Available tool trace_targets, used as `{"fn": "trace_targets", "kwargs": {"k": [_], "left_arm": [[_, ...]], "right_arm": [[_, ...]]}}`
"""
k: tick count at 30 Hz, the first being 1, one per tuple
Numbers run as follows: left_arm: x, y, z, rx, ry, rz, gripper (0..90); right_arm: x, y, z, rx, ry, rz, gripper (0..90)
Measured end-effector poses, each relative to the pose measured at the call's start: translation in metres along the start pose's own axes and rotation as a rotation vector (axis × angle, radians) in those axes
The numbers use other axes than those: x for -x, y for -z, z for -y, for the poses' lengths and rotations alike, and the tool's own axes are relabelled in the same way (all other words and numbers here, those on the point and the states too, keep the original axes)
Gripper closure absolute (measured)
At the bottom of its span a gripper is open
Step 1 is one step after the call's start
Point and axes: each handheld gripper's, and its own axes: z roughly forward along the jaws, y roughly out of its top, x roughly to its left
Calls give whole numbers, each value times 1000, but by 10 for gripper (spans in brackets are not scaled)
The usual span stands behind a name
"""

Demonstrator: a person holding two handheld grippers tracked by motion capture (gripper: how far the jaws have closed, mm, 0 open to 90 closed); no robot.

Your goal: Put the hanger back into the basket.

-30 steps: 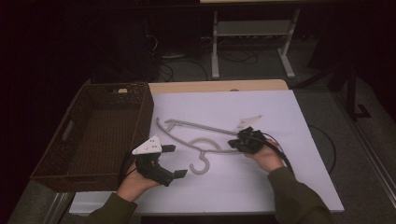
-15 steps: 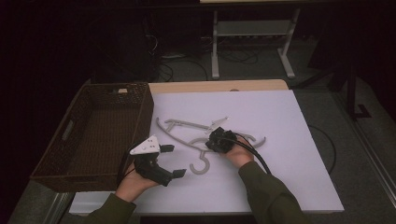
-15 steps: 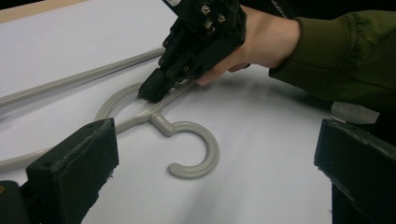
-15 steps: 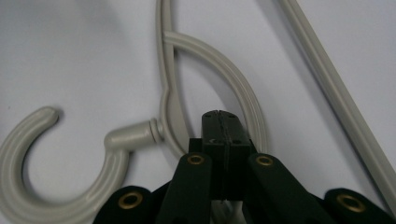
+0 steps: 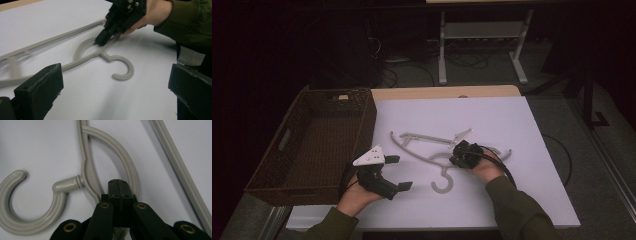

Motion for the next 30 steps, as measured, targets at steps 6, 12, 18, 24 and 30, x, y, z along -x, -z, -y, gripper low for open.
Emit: {"fn": "trace_targets", "kwargs": {"k": [6, 12, 18, 24, 30], "left_arm": [[0, -1, 0, 0, 1, -1, 0], [0, -2, 0, -4, 3, -2, 0], [0, -2, 1, 0, 3, 3, 0], [0, 0, 1, 1, 5, -1, 0], [0, 0, 0, -1, -1, -3, 0]], "right_arm": [[10, 19, 27, -18, -48, -8, 898], [1, 16, -7, 124, -47, -57, 898], [-11, -19, -42, 128, -8, -68, 898], [-13, -34, -44, 95, 14, -90, 898], [-27, -30, -39, 89, 66, -158, 898]]}}
